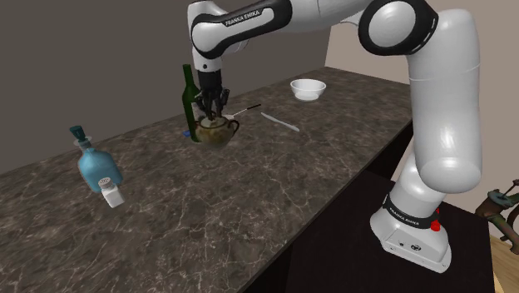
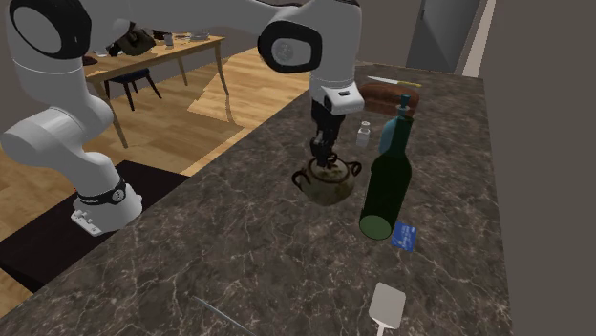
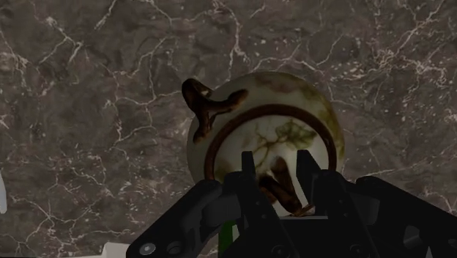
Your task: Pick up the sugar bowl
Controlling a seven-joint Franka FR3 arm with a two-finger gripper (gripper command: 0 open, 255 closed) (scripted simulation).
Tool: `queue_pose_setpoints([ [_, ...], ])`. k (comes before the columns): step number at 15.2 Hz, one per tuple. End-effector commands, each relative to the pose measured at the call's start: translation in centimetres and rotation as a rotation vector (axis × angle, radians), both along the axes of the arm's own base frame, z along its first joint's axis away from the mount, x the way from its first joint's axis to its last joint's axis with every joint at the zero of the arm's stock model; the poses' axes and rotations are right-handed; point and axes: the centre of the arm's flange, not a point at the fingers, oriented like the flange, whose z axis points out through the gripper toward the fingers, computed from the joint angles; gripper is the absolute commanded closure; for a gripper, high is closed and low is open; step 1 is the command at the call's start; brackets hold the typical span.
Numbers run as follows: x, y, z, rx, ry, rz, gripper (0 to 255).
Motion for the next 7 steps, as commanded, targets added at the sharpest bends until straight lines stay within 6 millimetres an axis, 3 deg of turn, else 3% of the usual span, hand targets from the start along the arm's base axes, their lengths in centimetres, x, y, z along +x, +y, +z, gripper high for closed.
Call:
queue_pose_setpoints([
  [1, -0.1, -0.1, 1.2, 0.0, -0.002, 0.0, 255],
  [5, -0.1, -0.1, 3.4, 0.0, -0.002, 0.0, 255],
  [7, -0.1, -0.1, 3.4, 0.0, -0.002, 0.0, 255],
])
